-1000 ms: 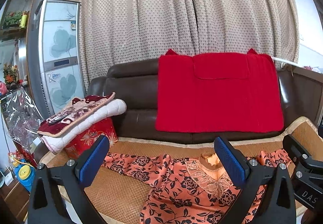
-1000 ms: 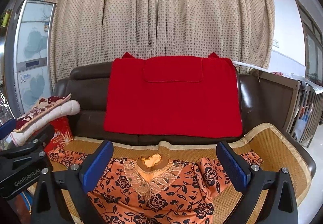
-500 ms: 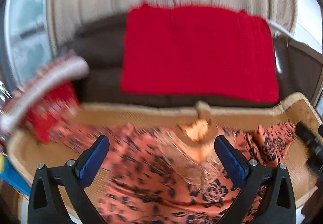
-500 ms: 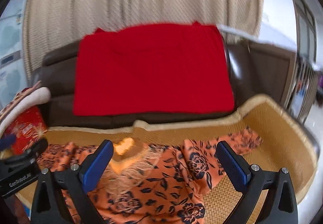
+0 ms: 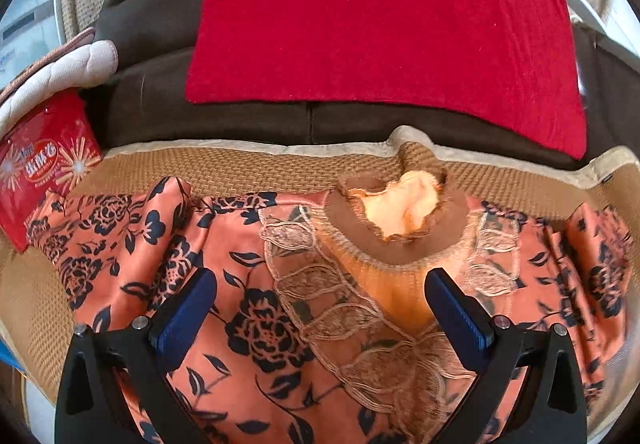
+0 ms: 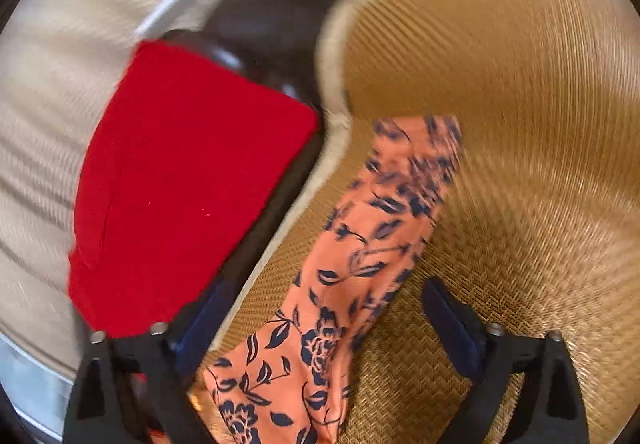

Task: Fold small clothes

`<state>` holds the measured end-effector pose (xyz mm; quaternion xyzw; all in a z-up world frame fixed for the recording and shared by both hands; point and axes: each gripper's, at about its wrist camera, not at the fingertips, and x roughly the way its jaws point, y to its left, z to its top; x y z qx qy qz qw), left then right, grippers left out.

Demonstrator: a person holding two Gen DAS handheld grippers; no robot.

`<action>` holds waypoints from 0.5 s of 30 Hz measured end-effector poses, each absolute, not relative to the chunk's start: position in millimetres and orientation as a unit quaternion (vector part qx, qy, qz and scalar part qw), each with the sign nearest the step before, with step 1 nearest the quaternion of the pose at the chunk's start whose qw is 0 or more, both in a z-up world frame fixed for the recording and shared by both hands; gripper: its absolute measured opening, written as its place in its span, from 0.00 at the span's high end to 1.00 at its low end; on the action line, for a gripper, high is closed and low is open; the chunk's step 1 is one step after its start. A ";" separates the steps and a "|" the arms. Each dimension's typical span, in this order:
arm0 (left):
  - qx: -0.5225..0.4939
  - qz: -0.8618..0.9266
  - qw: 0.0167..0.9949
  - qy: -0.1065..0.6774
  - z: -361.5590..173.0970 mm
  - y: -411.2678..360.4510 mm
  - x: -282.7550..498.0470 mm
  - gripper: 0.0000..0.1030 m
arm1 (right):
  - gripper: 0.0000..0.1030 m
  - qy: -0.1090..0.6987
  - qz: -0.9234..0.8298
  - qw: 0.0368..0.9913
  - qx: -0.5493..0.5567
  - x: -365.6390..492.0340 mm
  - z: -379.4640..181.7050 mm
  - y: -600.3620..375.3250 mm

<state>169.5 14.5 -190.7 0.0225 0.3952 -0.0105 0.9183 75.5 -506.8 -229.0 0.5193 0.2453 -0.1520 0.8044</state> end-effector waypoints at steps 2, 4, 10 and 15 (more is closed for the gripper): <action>0.030 -0.004 0.920 0.390 -194.3 15.8 171.0 0.00 | 0.10 0.251 -0.150 0.793 0.535 76.5 -236.1 -510.1; 0.041 -0.007 0.921 0.387 -196.9 13.5 171.4 0.00 | 0.10 0.258 -0.139 0.791 0.538 81.8 -238.4 -510.0; 0.066 -0.021 0.927 0.370 -196.2 1.5 162.9 0.00 | 0.16 0.277 -0.129 0.765 0.567 91.2 -256.9 -502.4; 0.065 -0.026 0.926 0.371 -197.0 -2.4 161.9 0.00 | 0.32 0.262 -0.129 0.771 0.566 99.5 -268.9 -502.1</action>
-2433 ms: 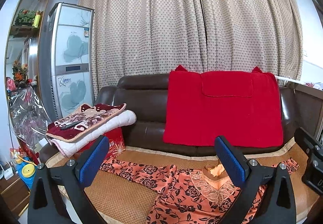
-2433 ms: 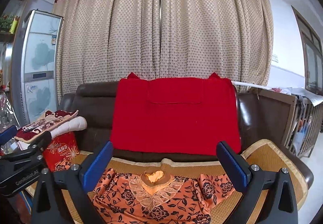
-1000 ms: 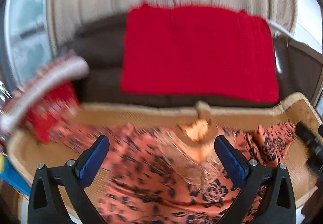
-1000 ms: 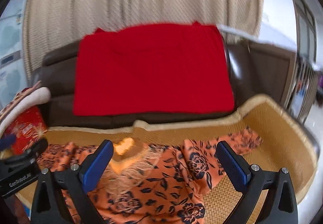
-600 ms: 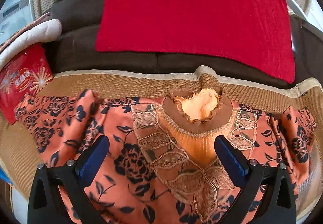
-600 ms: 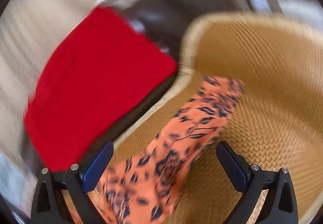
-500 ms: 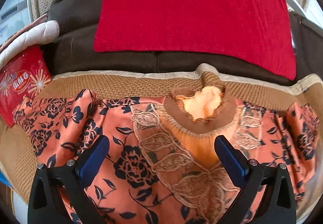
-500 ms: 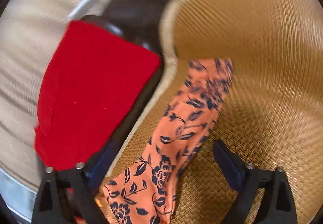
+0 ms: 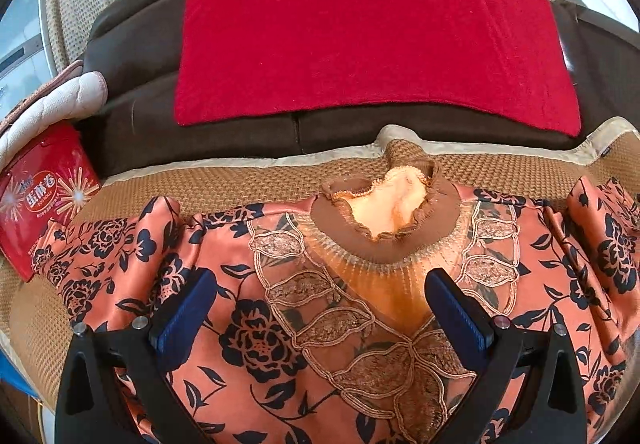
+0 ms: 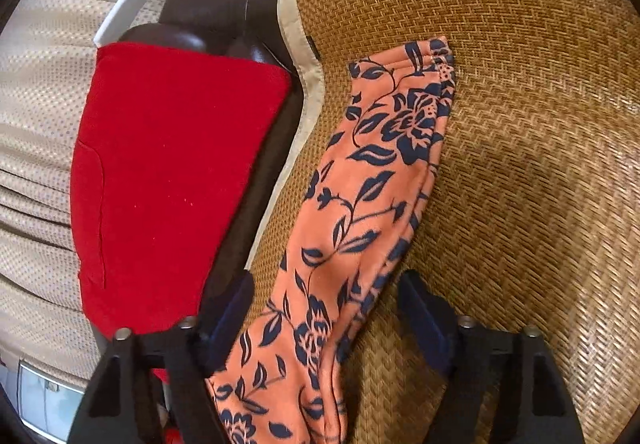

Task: Fold small clothes

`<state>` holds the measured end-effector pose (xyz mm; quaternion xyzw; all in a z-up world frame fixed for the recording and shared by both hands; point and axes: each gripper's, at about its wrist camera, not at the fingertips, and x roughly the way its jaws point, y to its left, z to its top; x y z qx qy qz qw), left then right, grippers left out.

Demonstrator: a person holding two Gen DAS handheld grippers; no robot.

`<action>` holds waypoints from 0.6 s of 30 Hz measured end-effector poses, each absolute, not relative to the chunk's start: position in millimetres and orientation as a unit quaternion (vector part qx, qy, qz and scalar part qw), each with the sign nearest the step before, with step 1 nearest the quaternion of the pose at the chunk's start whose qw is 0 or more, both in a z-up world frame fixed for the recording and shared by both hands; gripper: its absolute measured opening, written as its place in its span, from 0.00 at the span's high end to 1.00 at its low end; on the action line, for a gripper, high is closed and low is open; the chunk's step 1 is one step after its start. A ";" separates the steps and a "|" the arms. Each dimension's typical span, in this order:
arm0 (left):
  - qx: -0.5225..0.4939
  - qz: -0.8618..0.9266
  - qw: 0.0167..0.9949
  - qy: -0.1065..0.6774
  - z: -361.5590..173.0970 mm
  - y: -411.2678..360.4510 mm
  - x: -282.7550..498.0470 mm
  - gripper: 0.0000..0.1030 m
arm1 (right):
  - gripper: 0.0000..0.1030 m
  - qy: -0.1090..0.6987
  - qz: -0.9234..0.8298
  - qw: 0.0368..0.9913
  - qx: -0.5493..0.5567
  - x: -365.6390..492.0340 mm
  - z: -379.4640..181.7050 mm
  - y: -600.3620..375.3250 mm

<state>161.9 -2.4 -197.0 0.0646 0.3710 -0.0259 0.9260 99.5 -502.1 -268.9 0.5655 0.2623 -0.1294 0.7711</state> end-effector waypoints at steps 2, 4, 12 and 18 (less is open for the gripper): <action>0.065 -0.028 0.925 0.372 -197.8 -3.2 161.9 0.00 | 0.47 0.264 -0.128 0.772 0.564 109.7 -273.6 -502.7; 0.066 -0.029 0.925 0.372 -198.3 -3.7 161.8 0.00 | 0.75 0.274 -0.124 0.765 0.569 119.0 -284.1 -505.1; 0.048 -0.010 0.928 0.370 -194.4 12.6 168.0 0.00 | 0.82 0.242 -0.074 0.783 0.567 135.5 -269.0 -488.7; 0.031 0.022 0.934 0.354 -182.3 36.9 168.1 0.00 | 0.82 0.214 0.103 0.816 0.526 160.6 -211.3 -406.4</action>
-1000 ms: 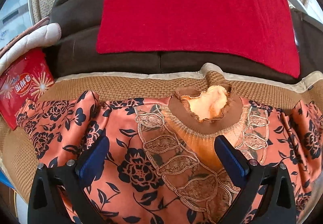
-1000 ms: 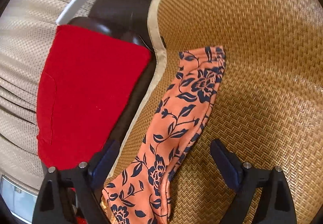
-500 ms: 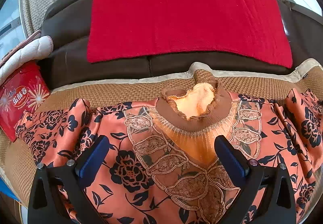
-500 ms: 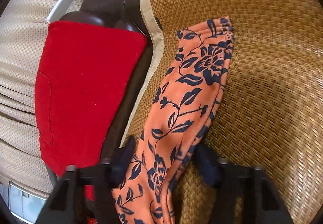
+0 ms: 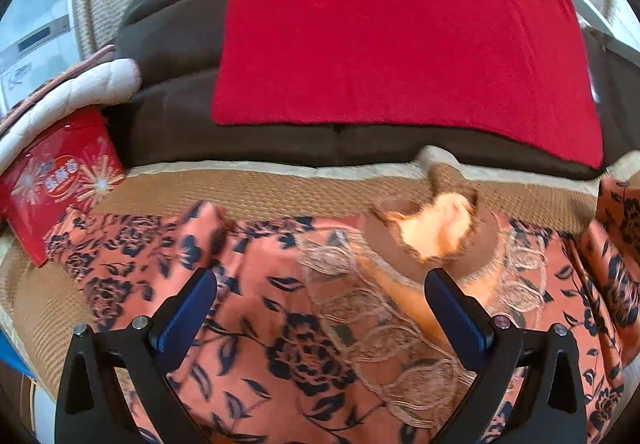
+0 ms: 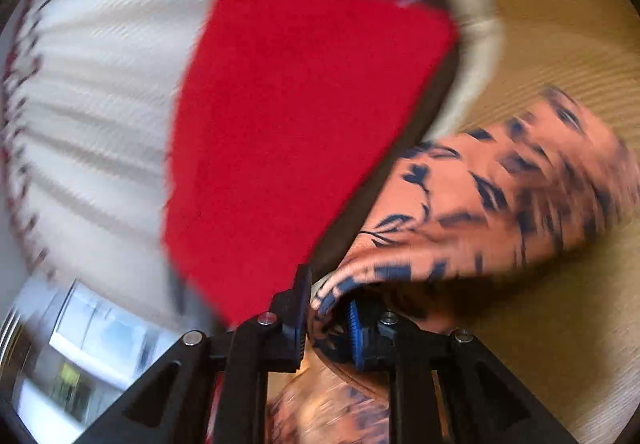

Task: Fold small clothes

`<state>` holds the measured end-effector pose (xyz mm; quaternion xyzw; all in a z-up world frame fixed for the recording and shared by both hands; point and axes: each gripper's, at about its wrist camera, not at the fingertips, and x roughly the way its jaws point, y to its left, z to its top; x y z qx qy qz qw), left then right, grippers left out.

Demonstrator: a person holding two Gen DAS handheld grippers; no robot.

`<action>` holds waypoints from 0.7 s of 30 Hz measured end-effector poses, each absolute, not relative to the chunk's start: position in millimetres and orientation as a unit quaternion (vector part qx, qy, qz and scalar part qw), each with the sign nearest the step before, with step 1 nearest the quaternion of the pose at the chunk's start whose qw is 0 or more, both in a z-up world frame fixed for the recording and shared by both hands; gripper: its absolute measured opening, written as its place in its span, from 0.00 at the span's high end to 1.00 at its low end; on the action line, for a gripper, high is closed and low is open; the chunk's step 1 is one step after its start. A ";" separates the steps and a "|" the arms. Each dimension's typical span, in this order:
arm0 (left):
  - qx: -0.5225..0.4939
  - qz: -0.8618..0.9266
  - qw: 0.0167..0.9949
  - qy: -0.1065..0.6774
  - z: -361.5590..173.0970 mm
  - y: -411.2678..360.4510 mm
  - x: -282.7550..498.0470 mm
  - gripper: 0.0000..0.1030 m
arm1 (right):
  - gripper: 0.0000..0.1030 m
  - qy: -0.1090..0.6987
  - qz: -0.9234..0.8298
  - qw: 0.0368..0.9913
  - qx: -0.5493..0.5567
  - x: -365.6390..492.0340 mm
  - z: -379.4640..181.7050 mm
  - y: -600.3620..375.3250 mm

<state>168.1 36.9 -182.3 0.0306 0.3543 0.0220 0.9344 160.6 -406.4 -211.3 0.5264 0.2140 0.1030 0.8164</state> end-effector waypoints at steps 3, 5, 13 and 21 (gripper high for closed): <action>0.025 0.047 0.938 0.343 -176.4 55.4 166.1 0.00 | 0.82 0.254 0.166 0.829 0.469 168.1 -195.0 -341.4; 0.019 0.058 0.937 0.343 -174.7 68.8 166.4 0.00 | 0.82 0.294 0.195 0.826 0.439 172.4 -195.8 -302.3; -0.001 0.077 0.928 0.365 -182.1 101.5 162.3 0.00 | 0.79 0.500 0.163 0.774 0.353 179.6 -257.3 -193.9; 0.022 0.049 0.925 0.376 -190.1 84.6 148.5 0.00 | 0.21 0.414 0.146 0.762 0.477 123.9 -233.5 -260.8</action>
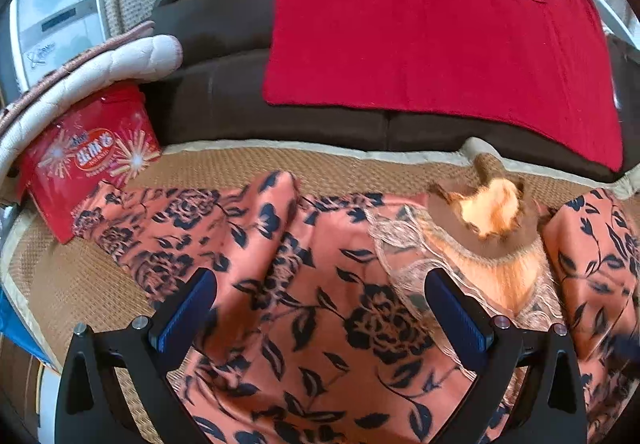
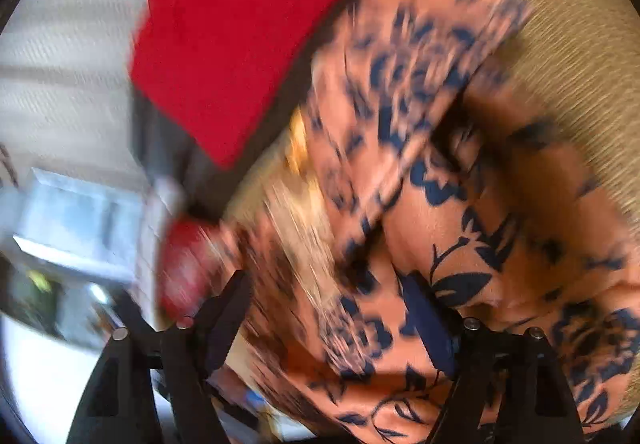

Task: Fold small clothes

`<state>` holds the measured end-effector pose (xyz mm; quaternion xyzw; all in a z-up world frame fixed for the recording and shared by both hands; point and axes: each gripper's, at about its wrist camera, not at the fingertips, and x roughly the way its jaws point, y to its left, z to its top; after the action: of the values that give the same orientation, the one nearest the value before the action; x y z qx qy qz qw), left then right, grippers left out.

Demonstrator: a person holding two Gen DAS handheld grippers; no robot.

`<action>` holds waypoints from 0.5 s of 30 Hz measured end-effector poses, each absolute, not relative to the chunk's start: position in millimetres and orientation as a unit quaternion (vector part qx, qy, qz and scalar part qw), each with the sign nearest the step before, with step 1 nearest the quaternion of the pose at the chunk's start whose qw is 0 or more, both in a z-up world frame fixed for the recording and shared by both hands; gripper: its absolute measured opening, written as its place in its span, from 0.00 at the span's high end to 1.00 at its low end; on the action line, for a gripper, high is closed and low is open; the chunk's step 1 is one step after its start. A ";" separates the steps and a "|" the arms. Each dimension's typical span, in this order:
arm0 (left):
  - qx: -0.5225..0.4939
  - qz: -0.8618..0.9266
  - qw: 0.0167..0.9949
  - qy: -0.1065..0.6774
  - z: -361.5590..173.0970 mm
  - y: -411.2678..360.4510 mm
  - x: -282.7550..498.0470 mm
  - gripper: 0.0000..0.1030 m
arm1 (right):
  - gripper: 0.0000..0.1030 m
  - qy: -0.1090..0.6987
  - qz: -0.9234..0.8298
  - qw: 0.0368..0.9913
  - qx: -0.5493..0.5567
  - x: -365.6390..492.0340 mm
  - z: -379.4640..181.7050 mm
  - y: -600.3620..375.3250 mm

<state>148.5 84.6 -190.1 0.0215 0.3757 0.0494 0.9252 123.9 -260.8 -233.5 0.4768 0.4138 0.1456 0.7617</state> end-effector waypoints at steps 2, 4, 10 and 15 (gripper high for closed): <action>0.021 0.045 0.923 0.381 -192.9 79.8 148.1 0.00 | 0.21 0.365 0.148 0.760 0.518 120.1 -229.6 -288.2; 0.029 0.045 0.923 0.381 -194.9 76.2 148.8 0.00 | 0.21 0.325 0.133 0.753 0.556 118.3 -232.0 -314.7; 0.037 0.043 0.921 0.385 -197.0 71.6 153.4 0.00 | 0.21 0.290 0.080 0.724 0.621 125.6 -253.1 -360.0; 0.036 0.033 0.921 0.386 -194.9 73.8 154.9 0.00 | 0.21 0.275 0.030 0.704 0.654 127.1 -269.5 -387.4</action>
<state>154.9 73.8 -194.9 0.0356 0.3861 0.0327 0.9212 127.1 -387.4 -269.5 0.6535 0.2752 0.0295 0.7045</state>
